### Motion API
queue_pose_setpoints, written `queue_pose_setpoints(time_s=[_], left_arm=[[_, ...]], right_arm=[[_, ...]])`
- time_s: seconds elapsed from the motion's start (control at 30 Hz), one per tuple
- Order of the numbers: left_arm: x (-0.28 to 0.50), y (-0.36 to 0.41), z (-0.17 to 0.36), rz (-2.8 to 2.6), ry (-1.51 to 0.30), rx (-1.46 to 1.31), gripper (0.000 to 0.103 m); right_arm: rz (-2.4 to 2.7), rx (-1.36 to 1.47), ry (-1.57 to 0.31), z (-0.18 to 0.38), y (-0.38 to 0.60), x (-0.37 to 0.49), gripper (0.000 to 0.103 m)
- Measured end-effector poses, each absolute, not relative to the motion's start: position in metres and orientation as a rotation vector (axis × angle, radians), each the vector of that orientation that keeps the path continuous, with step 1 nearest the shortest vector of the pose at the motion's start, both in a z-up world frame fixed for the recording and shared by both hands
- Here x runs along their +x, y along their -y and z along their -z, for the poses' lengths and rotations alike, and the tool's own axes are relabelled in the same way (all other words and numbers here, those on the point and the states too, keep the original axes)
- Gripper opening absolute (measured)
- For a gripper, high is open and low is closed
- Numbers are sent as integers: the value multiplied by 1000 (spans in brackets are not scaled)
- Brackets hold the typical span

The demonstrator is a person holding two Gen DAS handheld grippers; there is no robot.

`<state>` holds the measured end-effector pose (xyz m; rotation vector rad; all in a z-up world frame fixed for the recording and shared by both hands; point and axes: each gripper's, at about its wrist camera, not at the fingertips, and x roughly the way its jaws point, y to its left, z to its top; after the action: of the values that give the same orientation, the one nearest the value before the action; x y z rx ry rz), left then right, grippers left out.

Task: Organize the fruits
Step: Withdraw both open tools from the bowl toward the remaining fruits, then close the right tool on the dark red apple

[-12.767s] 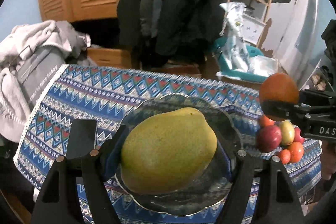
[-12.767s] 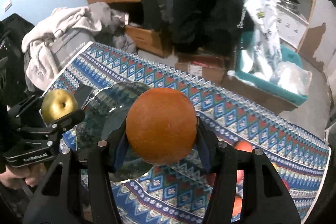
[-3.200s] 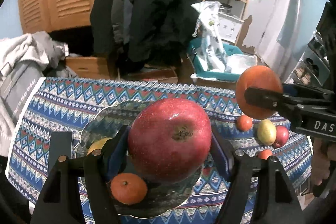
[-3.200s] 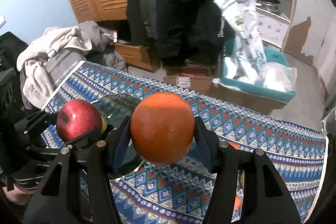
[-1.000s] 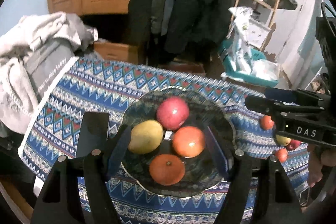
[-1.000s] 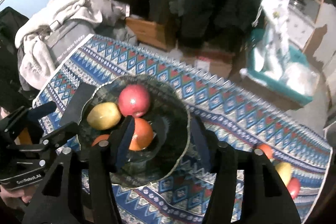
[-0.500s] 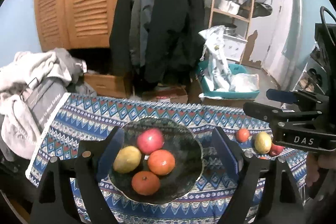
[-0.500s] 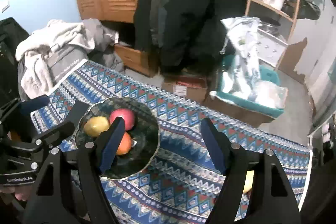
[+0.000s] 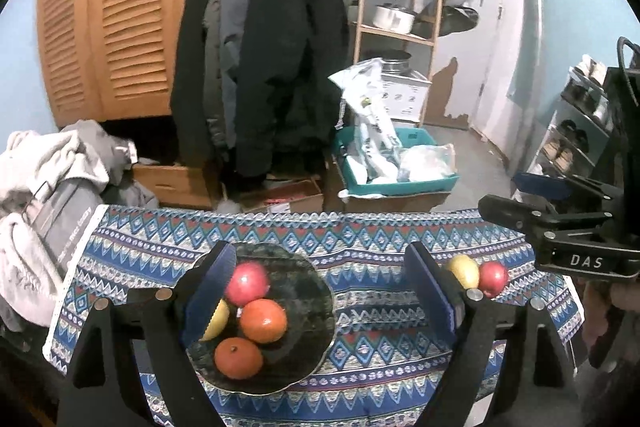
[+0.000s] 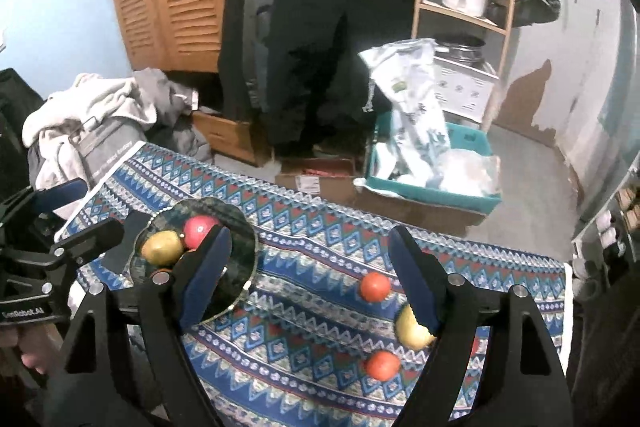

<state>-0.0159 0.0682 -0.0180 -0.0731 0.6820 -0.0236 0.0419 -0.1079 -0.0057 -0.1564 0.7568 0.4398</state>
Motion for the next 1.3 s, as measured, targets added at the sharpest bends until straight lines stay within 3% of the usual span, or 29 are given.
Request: queue_pose_setpoints(time_s=[0.4,1.3], left_arm=[[-7,-20,13,81,-676,-6,88],[46,55,66,195,-835,47,88]], right_arm=[[-352,-122,-758,6,166,39,80],[-161,-50,-883,52,272,51,80]])
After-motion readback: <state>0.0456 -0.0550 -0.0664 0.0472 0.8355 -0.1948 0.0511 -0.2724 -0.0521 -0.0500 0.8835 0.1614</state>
